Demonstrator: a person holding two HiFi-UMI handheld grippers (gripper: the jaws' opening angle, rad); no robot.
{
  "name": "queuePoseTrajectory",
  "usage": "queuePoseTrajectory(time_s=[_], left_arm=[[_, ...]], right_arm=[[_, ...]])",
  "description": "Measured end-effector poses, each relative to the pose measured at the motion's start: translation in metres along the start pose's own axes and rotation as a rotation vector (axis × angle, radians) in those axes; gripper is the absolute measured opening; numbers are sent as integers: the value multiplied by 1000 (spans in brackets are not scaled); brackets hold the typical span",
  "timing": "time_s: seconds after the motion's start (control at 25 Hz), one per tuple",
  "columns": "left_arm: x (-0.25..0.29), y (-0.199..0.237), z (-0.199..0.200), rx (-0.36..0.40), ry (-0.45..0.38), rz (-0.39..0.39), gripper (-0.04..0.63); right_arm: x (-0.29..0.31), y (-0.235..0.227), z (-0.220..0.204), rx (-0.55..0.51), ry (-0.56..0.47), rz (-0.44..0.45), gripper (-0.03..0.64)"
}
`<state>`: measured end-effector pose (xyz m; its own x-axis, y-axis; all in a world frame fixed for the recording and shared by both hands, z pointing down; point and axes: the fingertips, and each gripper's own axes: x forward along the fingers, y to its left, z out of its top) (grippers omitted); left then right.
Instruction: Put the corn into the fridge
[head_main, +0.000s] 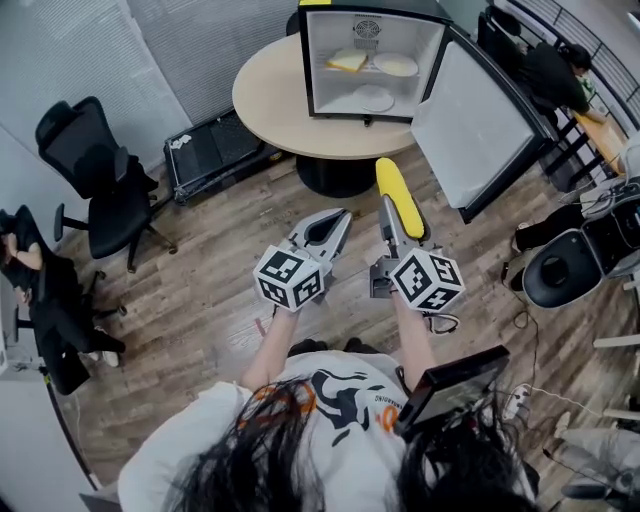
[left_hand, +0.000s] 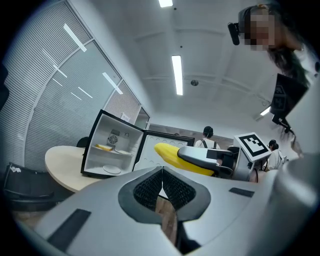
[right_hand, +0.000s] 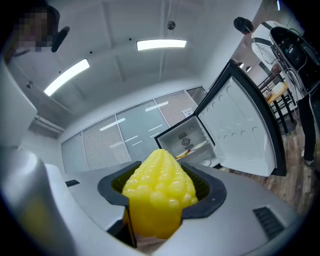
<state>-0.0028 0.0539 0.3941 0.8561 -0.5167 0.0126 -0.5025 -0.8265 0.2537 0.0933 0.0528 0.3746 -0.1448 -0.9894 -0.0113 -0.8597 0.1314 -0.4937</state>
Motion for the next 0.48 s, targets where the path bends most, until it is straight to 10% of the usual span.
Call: queuePoseTrajectory(time_s=[0.48], left_arm=[[26, -17, -15, 19, 39, 17, 11]], right_arm=[[-11, -32, -2, 1, 39, 5, 256]])
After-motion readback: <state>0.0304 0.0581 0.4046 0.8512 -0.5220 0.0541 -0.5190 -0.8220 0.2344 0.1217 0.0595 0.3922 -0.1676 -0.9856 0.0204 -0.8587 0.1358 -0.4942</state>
